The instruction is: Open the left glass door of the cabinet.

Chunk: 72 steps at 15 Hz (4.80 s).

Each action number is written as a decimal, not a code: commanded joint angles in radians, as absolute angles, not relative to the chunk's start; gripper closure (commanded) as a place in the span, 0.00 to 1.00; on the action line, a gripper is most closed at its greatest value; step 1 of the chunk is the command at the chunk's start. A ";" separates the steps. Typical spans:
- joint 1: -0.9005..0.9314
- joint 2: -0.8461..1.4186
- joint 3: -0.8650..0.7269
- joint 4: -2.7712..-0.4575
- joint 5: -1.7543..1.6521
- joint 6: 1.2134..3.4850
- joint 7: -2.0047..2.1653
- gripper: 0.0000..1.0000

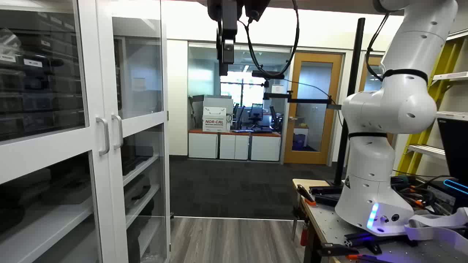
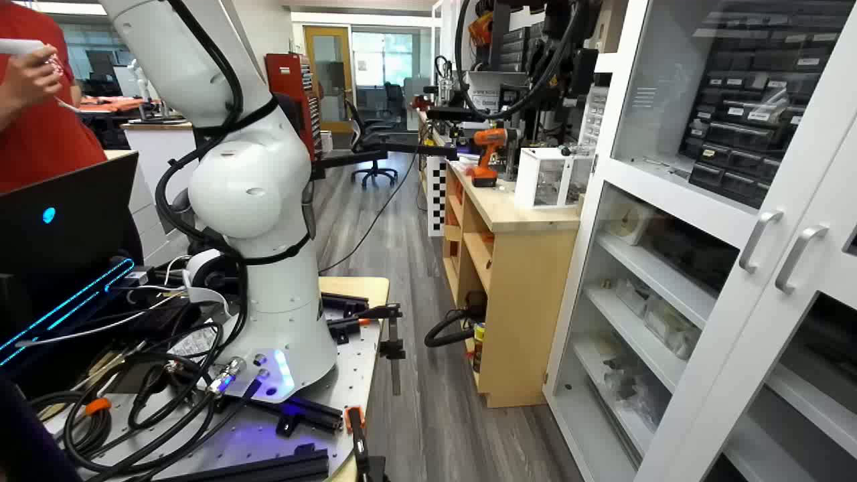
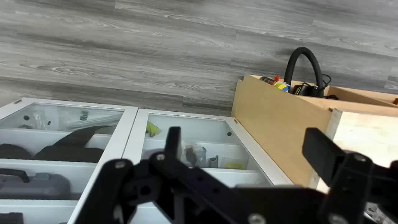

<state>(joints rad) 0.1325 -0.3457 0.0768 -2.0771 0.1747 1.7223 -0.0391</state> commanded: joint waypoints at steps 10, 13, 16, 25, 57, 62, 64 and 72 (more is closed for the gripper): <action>0.125 -0.345 0.083 -2.075 0.177 1.720 -0.041 0.00; 0.123 -0.333 0.084 -2.076 0.170 1.734 -0.040 0.00; 0.119 -0.306 0.082 -2.077 0.166 1.761 -0.045 0.00; 0.107 -0.200 0.079 -2.068 0.115 1.926 -0.047 0.00; 0.088 -0.060 0.054 -2.091 0.058 2.328 -0.162 0.00; 0.069 -0.035 0.040 -2.099 0.062 2.461 -0.177 0.00; 0.072 -0.030 0.046 -2.082 0.067 2.429 -0.157 0.00; 0.070 0.003 0.046 -2.064 0.049 2.485 -0.122 0.00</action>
